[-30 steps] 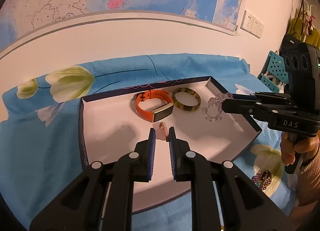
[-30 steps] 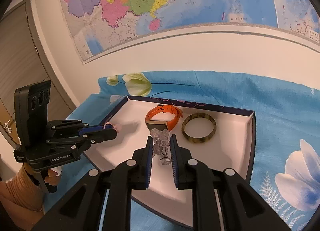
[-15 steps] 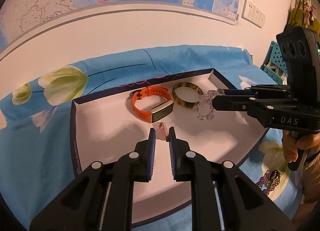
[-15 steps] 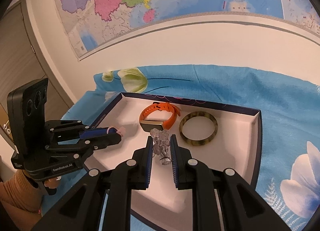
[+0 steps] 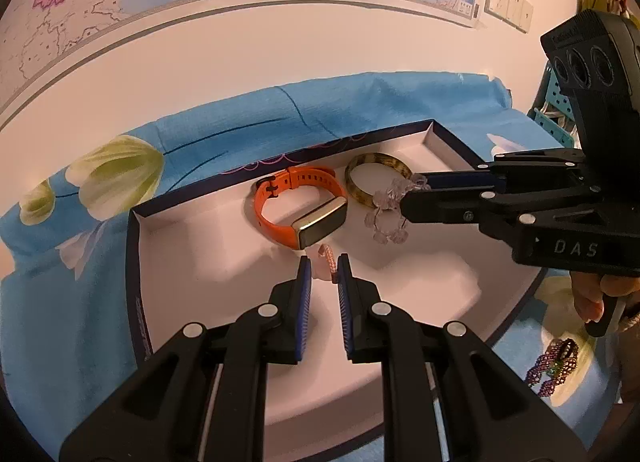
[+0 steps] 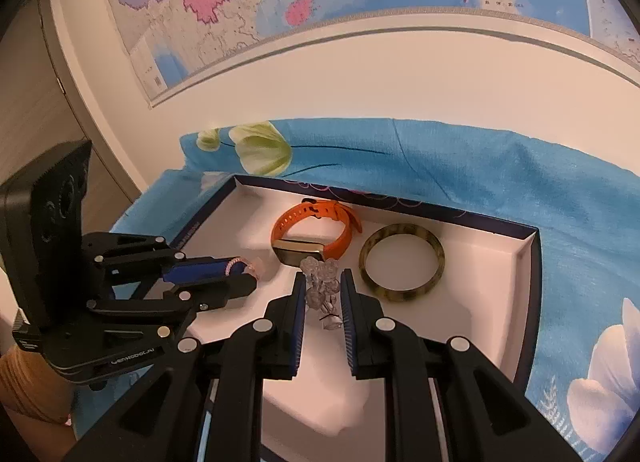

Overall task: Organize jewelry
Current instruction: 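Carry the heart charm into the box with the left tool while the right tool releases the crystal bracelet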

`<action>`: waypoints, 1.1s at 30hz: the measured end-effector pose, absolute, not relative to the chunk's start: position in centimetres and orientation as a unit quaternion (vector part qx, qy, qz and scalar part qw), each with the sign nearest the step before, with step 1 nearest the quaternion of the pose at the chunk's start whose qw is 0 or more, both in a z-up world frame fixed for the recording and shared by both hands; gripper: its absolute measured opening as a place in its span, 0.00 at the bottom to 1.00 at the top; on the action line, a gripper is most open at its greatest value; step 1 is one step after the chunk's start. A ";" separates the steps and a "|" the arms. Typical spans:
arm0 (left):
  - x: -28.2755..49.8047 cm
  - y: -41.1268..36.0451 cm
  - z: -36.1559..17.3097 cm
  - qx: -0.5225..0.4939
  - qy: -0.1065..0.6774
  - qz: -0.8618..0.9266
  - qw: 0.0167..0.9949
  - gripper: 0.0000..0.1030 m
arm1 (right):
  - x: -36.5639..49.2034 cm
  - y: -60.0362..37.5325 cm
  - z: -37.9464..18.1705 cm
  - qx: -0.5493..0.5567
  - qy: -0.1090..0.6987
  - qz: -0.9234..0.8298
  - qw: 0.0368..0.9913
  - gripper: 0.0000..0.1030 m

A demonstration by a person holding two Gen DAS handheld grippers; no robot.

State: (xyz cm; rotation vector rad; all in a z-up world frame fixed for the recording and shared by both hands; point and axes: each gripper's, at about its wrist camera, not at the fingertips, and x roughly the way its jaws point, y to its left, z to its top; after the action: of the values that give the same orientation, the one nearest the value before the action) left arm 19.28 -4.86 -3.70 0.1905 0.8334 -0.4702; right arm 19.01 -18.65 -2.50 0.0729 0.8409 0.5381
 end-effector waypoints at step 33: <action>19.9 -4.5 -3.4 0.072 0.395 -0.221 0.889 0.33 | 18.0 -22.0 -3.4 0.035 0.414 0.201 0.887 0.21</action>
State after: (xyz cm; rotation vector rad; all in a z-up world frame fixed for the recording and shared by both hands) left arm 19.85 -4.54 -3.38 0.1495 0.8211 -0.4591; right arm 17.99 -21.96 -3.44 0.0725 0.8616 0.4185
